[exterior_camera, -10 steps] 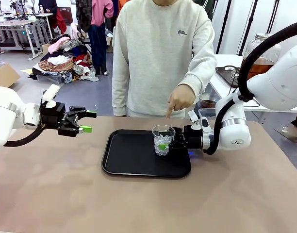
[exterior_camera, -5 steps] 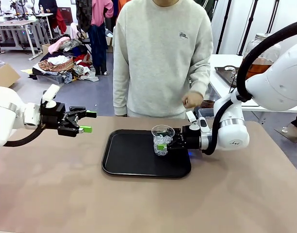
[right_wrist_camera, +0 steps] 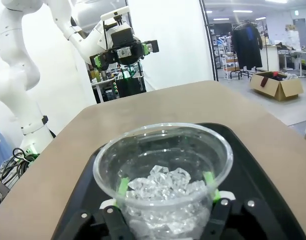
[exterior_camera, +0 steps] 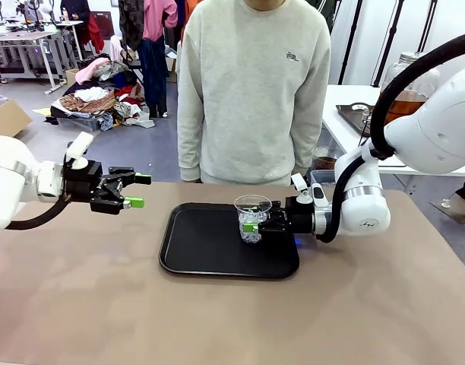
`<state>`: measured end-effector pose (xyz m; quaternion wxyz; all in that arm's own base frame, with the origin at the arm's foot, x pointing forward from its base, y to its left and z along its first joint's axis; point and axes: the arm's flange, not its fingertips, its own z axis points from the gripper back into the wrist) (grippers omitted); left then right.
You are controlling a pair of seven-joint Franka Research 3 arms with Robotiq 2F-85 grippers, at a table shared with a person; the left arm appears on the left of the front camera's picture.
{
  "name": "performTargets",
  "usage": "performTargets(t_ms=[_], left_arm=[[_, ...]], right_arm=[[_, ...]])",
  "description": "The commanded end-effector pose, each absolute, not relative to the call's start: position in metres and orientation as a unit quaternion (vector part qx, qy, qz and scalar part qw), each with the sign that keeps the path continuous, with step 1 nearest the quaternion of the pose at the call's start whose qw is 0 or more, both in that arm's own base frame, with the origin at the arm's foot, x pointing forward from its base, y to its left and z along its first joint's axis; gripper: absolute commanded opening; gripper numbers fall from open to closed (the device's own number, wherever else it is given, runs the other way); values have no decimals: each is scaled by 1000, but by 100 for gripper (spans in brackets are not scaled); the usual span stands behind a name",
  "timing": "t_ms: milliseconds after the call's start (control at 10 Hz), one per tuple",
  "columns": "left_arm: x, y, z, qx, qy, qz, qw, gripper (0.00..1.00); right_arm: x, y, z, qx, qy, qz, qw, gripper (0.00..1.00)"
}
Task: Pour the drink into the iced cup.
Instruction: Pick up the iced cup indicated by the human and present it to them.
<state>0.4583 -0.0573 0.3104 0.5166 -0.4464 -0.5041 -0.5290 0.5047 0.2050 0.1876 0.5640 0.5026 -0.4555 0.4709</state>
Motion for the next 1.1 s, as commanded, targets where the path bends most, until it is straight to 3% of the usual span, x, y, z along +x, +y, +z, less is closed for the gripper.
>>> performTargets(t_ms=[0,1000], left_arm=[[458,-58,311,-446,-505,-531,515,100],[458,-58,311,-446,-505,-531,515,100]], right_arm=[[498,207,194,507,-462,456,567,71],[520,168,299,500,-486,474,538,71]])
